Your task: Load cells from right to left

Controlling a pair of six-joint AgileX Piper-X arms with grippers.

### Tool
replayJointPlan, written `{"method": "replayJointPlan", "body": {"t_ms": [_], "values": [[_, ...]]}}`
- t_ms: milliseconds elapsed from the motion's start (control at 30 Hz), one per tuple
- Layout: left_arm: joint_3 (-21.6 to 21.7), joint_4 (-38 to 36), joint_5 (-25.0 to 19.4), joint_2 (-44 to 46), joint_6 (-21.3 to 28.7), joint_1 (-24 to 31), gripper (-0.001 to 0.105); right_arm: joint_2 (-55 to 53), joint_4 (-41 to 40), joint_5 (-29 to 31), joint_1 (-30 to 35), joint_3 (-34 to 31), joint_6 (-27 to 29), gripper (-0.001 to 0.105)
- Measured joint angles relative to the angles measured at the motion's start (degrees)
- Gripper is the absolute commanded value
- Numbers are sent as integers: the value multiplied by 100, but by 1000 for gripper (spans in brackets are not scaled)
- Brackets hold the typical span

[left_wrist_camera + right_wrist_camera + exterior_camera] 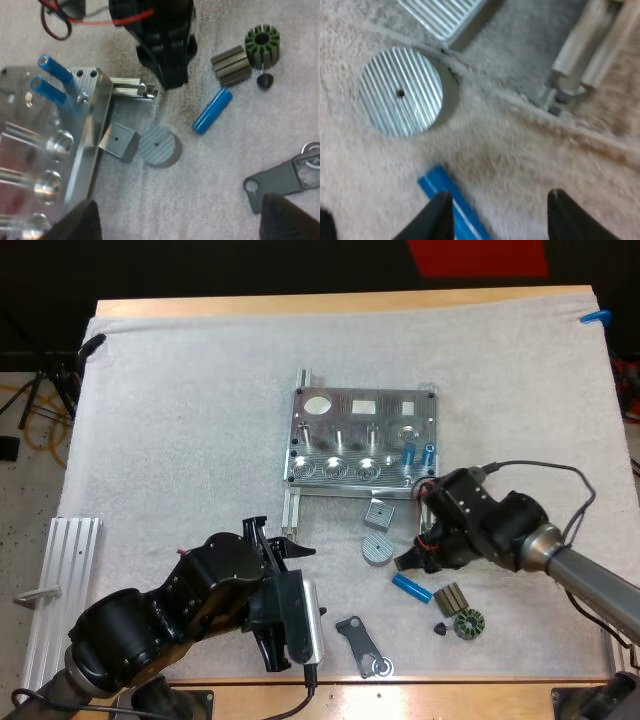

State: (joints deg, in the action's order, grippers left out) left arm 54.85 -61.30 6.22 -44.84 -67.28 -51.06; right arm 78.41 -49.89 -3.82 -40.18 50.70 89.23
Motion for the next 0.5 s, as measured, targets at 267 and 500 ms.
{"method": "replayJointPlan", "body": {"t_ms": [267,500], "values": [[0,12,15,0,972,0,65,-815,-944,-250,0,73,11,43],[0,116,260,-260,1561,0,65,-1614,-1732,-880,0,73,11,43]]}}
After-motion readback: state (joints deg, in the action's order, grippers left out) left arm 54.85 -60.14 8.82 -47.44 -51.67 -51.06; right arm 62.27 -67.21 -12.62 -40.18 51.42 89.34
